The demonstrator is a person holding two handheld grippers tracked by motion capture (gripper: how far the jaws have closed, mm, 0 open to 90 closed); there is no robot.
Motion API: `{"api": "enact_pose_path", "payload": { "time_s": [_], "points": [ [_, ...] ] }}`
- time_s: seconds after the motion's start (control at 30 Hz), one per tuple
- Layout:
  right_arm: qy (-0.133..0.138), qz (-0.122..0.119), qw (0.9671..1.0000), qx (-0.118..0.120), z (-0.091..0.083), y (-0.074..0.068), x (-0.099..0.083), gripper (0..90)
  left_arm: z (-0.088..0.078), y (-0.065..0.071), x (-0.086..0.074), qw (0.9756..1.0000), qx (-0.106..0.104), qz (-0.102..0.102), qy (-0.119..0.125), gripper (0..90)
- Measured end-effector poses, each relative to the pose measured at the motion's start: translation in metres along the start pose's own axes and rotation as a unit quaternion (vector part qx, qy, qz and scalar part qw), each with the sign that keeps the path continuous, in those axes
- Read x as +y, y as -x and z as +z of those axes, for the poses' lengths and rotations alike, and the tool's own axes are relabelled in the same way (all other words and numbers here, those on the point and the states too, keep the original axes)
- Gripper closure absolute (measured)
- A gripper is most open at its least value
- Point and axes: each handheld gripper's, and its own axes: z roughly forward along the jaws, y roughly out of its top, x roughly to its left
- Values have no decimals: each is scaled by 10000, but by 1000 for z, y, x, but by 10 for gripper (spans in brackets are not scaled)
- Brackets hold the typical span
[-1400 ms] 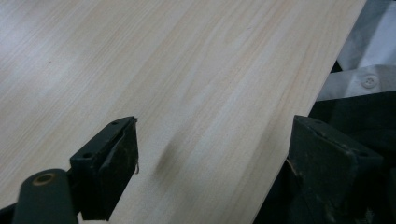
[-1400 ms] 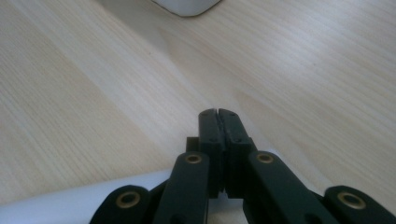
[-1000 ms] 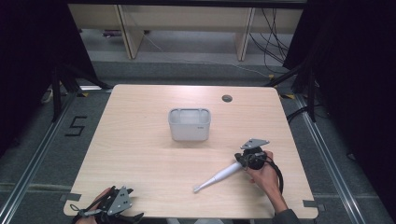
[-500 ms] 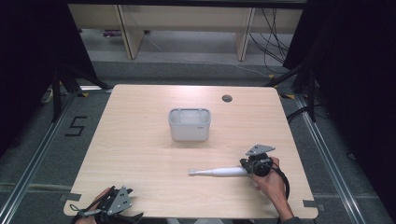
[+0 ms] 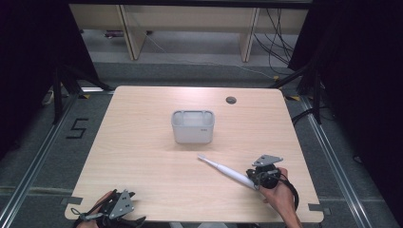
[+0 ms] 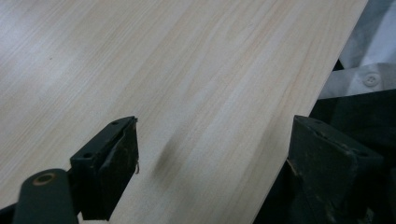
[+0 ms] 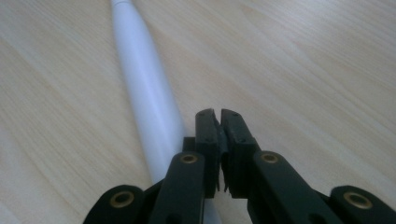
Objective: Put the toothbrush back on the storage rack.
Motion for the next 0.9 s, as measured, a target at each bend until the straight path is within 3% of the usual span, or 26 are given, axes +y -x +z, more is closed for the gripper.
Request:
{"api": "enact_pose_path", "payload": {
  "time_s": [0.17, 0.3, 0.37, 0.57, 0.67, 0.7, 0.73, 0.77, 0.83, 0.9],
  "points": [
    [-88, 52, 9999, 88, -4, -5, -2, 852, 0, 0, 0, 10000, -5, 0, -1, 159],
    [-38, -78, 10000, 4, -5, -4, -4, 847, 0, 0, 0, 10000, -11, -7, -2, 158],
    [-114, 49, 9999, 54, -7, -8, -5, 842, 0, 0, 0, 10000, -26, -6, -13, 158],
    [-104, -64, 9999, -32, -13, -12, -2, 798, 1, 1, 0, 10000, -31, -4, -14, 159],
    [-77, 5, 10000, 53, -19, -13, 4, 754, 1, 0, 0, 10000, -39, -86, -21, 158],
    [-120, 67, 9998, 174, -20, -15, 9, 718, 1, -1, 1, 10000, 20, 46, -13, 158],
    [-120, 67, 9998, 174, -20, -15, 9, 718, 1, -1, 1, 10000, 20, 46, -13, 158],
    [-235, 63, 9994, 257, -21, -17, 16, 663, 2, 0, 0, 10000, 62, -21, -55, 158],
    [-228, 172, 9992, 271, -19, -19, 18, 651, 2, 0, 0, 9999, 33, -97, -53, 158],
    [-238, 84, 9993, 271, -17, -19, 25, 607, 1, -1, 0, 10000, -15, -19, 5, 158]
  ]
}}
